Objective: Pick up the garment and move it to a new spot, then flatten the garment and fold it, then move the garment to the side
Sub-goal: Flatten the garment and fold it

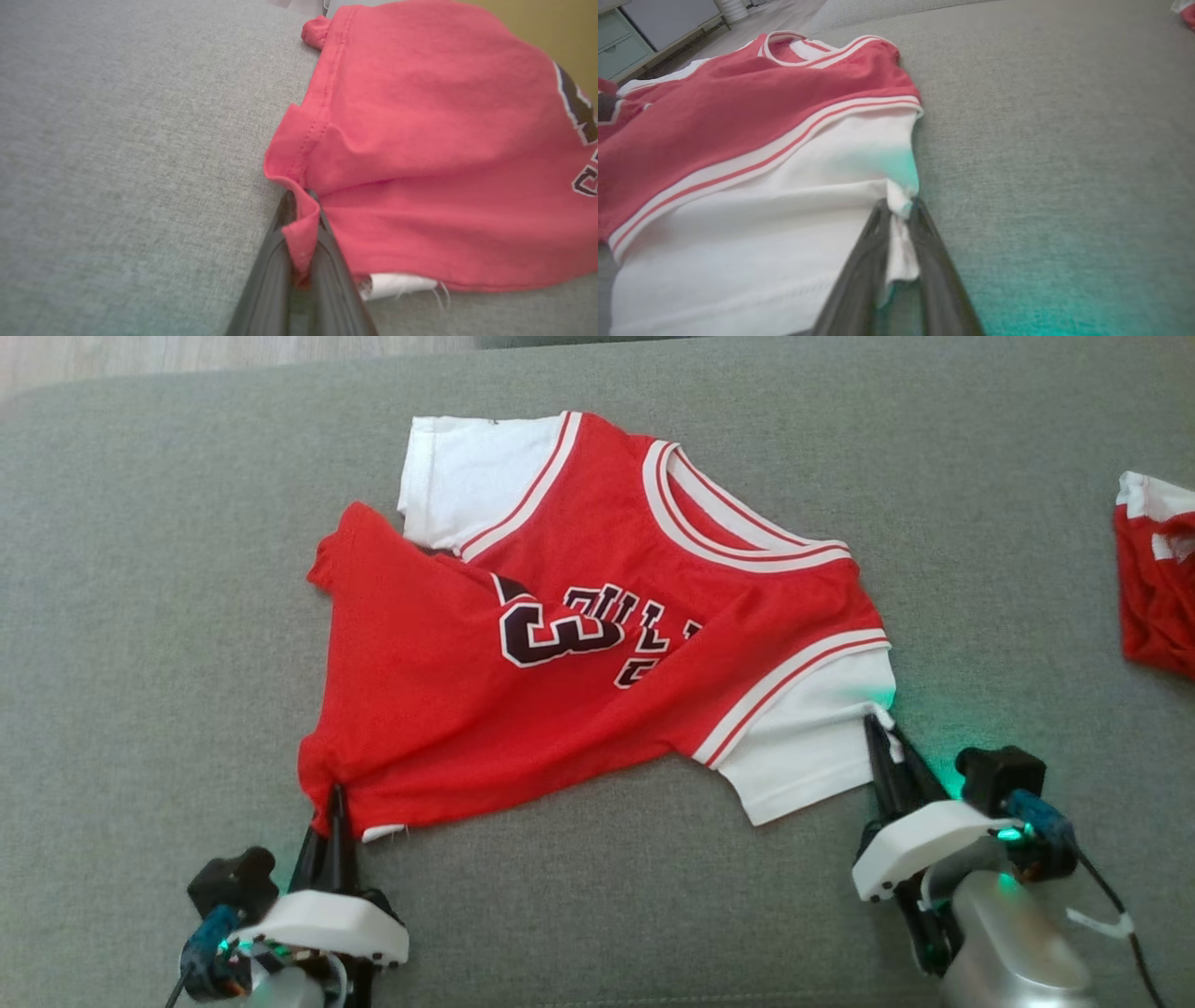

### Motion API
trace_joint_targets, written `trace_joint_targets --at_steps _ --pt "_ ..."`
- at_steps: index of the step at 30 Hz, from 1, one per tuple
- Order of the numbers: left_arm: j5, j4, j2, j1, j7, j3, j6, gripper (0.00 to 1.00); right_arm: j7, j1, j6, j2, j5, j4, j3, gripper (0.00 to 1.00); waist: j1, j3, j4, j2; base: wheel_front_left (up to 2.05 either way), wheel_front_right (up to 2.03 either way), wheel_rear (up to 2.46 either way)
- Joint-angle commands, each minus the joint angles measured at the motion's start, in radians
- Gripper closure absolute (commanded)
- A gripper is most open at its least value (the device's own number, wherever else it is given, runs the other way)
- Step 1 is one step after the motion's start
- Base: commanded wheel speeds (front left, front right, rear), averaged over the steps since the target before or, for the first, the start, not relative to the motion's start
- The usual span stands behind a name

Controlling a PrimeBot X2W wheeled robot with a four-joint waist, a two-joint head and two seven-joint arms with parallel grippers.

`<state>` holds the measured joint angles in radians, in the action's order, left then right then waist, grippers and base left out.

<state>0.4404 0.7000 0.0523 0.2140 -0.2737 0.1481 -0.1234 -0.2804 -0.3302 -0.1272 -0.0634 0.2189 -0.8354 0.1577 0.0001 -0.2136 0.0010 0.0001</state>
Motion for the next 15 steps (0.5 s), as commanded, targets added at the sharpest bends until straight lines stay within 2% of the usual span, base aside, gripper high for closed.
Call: trace_joint_targets --at_steps 1,5,12,15 --pt "-0.007 -0.014 -0.002 -0.022 0.012 -0.012 -0.003 1.0 0.019 0.041 -0.003 0.013 0.013 -0.029 0.04 1.0 -0.0001 0.01 -0.003 -0.0001 0.0 0.0 0.0" --pt "-0.016 -0.065 -0.002 -0.035 0.012 -0.025 -0.004 1.0 0.019 0.069 -0.003 0.013 0.048 0.044 0.027 1.0 -0.0001 0.04 -0.013 -0.0001 0.0 0.0 0.0" --pt "-0.05 -0.236 -0.002 -0.013 0.012 -0.076 -0.006 1.0 0.019 0.096 -0.003 0.013 0.176 0.29 0.046 1.0 -0.0001 0.121 -0.034 -0.0001 0.0 0.0 0.0" --pt "-0.061 -0.299 -0.002 0.015 0.012 -0.086 -0.007 1.0 0.019 0.085 -0.003 0.013 0.221 0.359 0.055 1.0 -0.0001 0.148 -0.038 -0.0001 0.0 0.0 0.0"
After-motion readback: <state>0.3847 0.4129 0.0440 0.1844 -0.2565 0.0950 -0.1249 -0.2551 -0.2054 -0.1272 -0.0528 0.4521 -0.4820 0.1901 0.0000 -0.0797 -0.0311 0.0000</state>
